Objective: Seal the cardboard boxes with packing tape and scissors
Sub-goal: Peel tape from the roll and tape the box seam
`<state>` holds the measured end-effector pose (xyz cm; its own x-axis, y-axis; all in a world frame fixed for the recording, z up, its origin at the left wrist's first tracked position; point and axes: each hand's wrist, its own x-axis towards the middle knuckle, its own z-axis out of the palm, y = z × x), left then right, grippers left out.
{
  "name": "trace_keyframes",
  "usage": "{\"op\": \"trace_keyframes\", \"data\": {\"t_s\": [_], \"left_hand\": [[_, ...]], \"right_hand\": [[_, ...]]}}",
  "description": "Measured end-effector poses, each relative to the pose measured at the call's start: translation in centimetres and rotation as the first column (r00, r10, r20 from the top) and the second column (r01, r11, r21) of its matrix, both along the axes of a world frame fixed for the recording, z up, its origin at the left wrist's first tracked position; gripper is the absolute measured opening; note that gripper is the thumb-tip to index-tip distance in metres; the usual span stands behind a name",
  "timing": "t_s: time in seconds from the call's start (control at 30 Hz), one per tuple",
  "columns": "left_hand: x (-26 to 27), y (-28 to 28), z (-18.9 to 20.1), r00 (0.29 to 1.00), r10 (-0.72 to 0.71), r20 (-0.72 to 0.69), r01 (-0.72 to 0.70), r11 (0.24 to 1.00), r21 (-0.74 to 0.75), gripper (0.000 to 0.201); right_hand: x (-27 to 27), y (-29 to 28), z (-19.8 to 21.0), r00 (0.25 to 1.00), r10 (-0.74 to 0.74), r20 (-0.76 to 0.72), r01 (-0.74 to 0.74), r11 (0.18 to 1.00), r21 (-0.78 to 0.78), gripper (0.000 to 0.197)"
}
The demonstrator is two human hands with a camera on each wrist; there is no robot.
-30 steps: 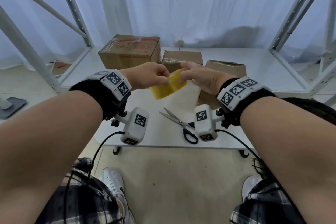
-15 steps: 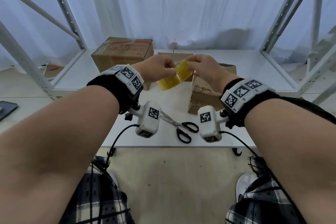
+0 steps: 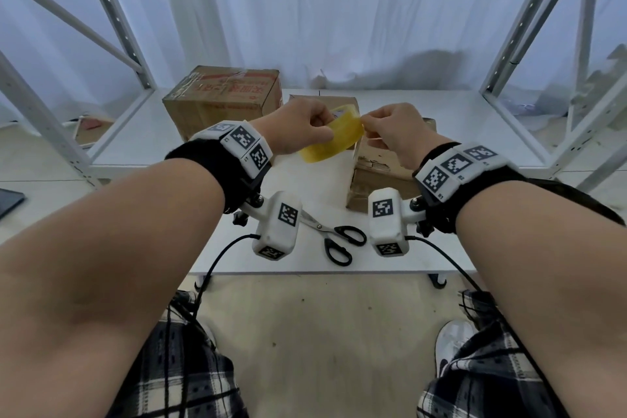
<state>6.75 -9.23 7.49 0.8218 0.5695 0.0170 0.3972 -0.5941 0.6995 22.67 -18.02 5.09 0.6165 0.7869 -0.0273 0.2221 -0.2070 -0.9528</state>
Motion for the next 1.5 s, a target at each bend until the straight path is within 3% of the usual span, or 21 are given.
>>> {"op": "trace_keyframes", "data": {"t_s": [0.1,0.17,0.3,0.37,0.43,0.6,0.73,0.93,1.17,1.33,1.5], "left_hand": [[0.0,-0.2,0.1,1.000,-0.014,0.016,0.014,0.999,-0.028,0.008],[0.1,-0.2,0.1,1.000,-0.016,0.011,0.016,0.998,-0.054,0.009],[0.4,-1.1,-0.2,1.000,-0.006,0.022,0.011,0.973,-0.231,0.017],[0.6,-1.5,-0.4,0.997,0.043,0.071,-0.018,0.949,-0.316,0.040],[0.7,-1.6,-0.3,0.991,0.061,0.122,-0.015,0.939,-0.344,0.052],[0.5,-1.1,-0.4,0.990,0.040,0.138,0.007,0.946,-0.323,0.036],[0.6,-1.1,-0.6,0.986,0.055,0.155,-0.001,0.945,-0.327,0.037],[0.6,-1.0,-0.5,0.985,0.018,0.170,0.037,0.949,-0.313,0.041],[0.6,-0.9,-0.4,0.994,-0.002,0.114,0.031,0.969,-0.247,0.044],[0.2,-0.6,-0.5,0.995,0.038,0.089,-0.013,0.966,-0.259,0.031],[0.2,-0.5,-0.3,0.992,0.082,0.095,-0.052,0.958,-0.283,0.030]], "right_hand": [[-0.3,-0.2,0.4,0.973,0.043,-0.225,-0.032,0.998,0.051,0.015],[-0.4,-0.1,0.6,0.966,0.055,-0.252,-0.031,0.995,0.098,0.016],[-0.6,0.3,0.6,0.995,0.082,-0.065,-0.071,0.986,0.149,0.011],[-0.9,0.3,0.7,0.994,0.108,0.016,-0.109,0.984,0.141,0.001],[-1.2,0.3,0.8,0.991,0.118,0.068,-0.127,0.980,0.155,0.005],[-1.3,0.4,0.9,0.973,0.125,0.194,-0.155,0.977,0.149,0.027],[-1.0,0.0,1.0,0.962,0.096,0.256,-0.142,0.976,0.167,0.008],[-0.8,0.0,1.0,0.972,0.110,0.206,-0.147,0.974,0.175,0.013],[-1.3,0.2,1.2,0.909,0.154,0.387,-0.156,0.987,-0.027,0.010],[-2.0,0.9,1.6,0.926,0.088,0.368,-0.133,0.986,0.097,0.008],[-1.3,0.7,1.4,0.920,0.040,0.389,-0.103,0.985,0.141,0.024]]}}
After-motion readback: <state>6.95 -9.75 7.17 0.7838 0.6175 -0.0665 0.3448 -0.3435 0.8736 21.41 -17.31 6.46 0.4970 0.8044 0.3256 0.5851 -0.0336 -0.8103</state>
